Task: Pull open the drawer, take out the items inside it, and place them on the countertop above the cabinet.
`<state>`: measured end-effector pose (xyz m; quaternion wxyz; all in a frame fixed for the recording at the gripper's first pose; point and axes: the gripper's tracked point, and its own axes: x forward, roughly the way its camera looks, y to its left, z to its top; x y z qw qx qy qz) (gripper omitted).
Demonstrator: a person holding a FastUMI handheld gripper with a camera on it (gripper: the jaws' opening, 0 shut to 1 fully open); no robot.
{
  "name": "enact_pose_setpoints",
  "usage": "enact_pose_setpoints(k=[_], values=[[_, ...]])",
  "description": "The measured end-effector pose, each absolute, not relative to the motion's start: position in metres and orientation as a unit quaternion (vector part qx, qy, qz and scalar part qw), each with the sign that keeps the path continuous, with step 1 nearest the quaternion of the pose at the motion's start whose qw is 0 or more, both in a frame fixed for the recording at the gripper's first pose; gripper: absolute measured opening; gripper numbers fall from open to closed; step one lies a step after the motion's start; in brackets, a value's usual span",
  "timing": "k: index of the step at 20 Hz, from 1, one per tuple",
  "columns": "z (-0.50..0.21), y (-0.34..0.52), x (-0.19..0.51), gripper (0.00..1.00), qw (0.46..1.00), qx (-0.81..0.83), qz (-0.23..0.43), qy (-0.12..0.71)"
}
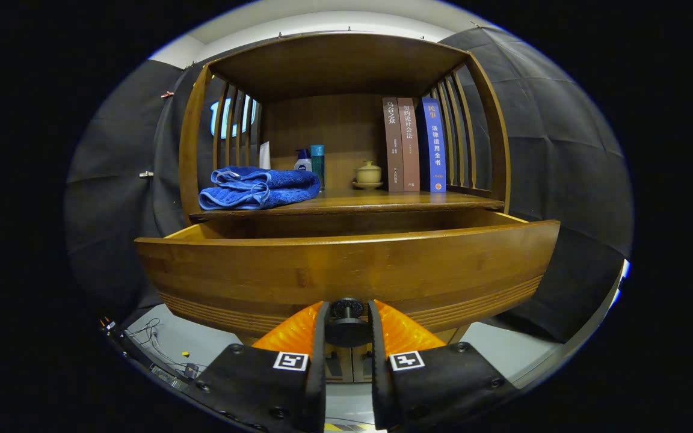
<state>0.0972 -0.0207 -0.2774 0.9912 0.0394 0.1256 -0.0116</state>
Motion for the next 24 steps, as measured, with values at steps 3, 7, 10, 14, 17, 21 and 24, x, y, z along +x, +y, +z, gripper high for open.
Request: enact_pose_setpoints(k=[3,7,10,14,17,21,24], values=[[-0.277,-0.021,0.082,0.35,0.991,0.041,-0.008,0.13],[-0.284,-0.021,0.066,0.35,0.989,0.048,-0.006,0.14],[-0.281,-0.022,0.066,0.35,0.99,0.041,-0.007,0.134],[-0.282,-0.021,0.065,0.35,0.99,0.036,-0.008,0.137],[-0.284,-0.02,0.065,0.35,0.988,0.031,-0.004,0.148],[-0.272,-0.019,0.048,0.84,0.986,0.018,0.002,0.167],[-0.248,-0.018,0.041,0.98,0.985,0.01,0.021,0.168]])
